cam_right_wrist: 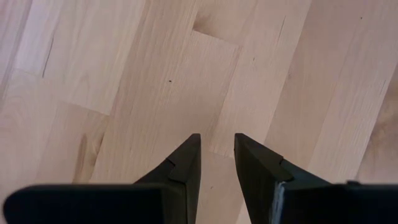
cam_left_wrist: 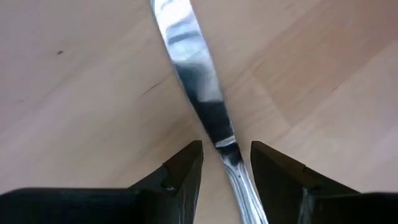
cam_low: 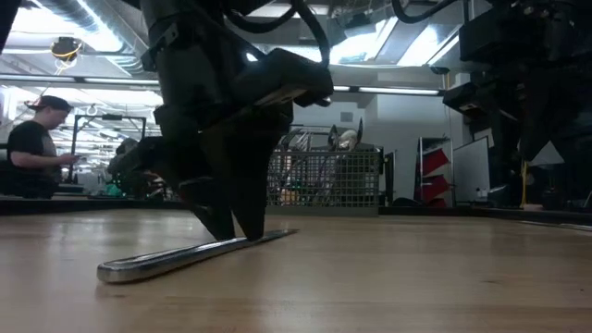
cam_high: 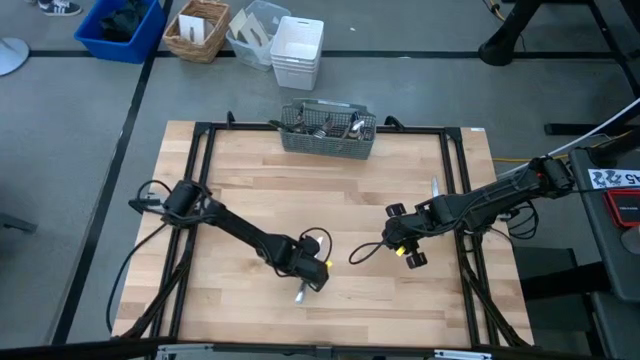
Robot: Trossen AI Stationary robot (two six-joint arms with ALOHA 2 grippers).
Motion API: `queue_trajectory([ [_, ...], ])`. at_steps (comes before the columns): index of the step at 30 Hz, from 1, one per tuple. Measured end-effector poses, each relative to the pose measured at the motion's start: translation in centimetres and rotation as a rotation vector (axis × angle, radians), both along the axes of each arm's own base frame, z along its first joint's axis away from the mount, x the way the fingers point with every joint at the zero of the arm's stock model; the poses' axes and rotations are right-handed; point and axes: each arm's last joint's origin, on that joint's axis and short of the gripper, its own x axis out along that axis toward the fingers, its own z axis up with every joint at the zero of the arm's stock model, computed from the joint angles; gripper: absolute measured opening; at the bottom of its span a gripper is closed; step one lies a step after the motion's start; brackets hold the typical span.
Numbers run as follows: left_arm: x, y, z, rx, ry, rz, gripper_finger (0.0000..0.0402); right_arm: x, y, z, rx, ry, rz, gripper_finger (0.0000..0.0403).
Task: Sort silverware
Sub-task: Put the table knife into the gray silverware organizer
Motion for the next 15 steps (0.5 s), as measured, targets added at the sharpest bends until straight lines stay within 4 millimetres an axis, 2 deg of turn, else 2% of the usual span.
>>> queue_trajectory([
  [7, -0.4, 0.1, 0.1, 0.008, 0.058, 0.050, 0.0125, 0.0, 0.0, 0.0, 0.000, 0.000, 0.000, 0.0099],
  [15, -1.7, 0.8, -0.2, 0.049, 0.185, 0.113, 0.0076, 0.0, 0.0, 0.0, 0.000, 0.001, 0.000, 0.0099],
])
